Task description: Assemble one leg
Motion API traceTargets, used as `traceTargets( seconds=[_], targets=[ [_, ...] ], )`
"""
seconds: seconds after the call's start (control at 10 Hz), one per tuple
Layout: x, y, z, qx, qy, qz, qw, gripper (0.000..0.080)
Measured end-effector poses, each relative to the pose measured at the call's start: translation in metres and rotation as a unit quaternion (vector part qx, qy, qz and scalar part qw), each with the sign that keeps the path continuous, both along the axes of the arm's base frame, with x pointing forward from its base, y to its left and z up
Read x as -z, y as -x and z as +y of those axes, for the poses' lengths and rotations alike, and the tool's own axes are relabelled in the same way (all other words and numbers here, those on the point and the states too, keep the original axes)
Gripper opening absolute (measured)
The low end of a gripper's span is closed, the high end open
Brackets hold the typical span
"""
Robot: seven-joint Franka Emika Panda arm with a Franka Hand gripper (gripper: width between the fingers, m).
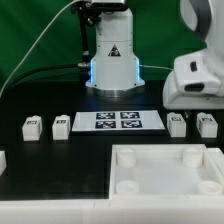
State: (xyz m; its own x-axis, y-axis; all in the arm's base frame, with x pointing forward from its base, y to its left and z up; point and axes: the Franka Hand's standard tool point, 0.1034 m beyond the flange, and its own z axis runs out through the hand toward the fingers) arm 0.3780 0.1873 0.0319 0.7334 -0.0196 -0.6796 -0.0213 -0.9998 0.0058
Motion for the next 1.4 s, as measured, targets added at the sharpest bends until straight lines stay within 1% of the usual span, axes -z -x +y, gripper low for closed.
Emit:
traceTargets(
  seconds=[0.1, 0.2, 0.3, 0.6, 0.9, 1.1, 1.2, 1.3, 1.4],
  targets=[
    [-0.001, 0.003, 0.000, -0.003, 0.003, 0.048, 0.999, 0.0649],
    [0.002, 0.000, 0.002, -0.003, 0.004, 0.066, 0.998, 0.0649],
    [0.004, -0.002, 0.004, -0.001, 0.003, 0.058, 0.998, 0.0649],
    [0.011, 0.001, 0.005, 0.006, 0.012, 0.070, 0.997, 0.0649],
    [0.020, 0.009, 0.007, 0.003, 0.014, 0.071, 0.997, 0.0649],
    [0.020, 0.009, 0.006, 0.004, 0.014, 0.070, 0.997, 0.0649],
    [0.020, 0.009, 0.006, 0.004, 0.014, 0.070, 0.997, 0.0510],
    [0.020, 0.009, 0.006, 0.004, 0.014, 0.070, 0.997, 0.0510],
    [0.020, 0.009, 0.006, 0.004, 0.014, 0.070, 0.997, 0.0371]
  ],
)
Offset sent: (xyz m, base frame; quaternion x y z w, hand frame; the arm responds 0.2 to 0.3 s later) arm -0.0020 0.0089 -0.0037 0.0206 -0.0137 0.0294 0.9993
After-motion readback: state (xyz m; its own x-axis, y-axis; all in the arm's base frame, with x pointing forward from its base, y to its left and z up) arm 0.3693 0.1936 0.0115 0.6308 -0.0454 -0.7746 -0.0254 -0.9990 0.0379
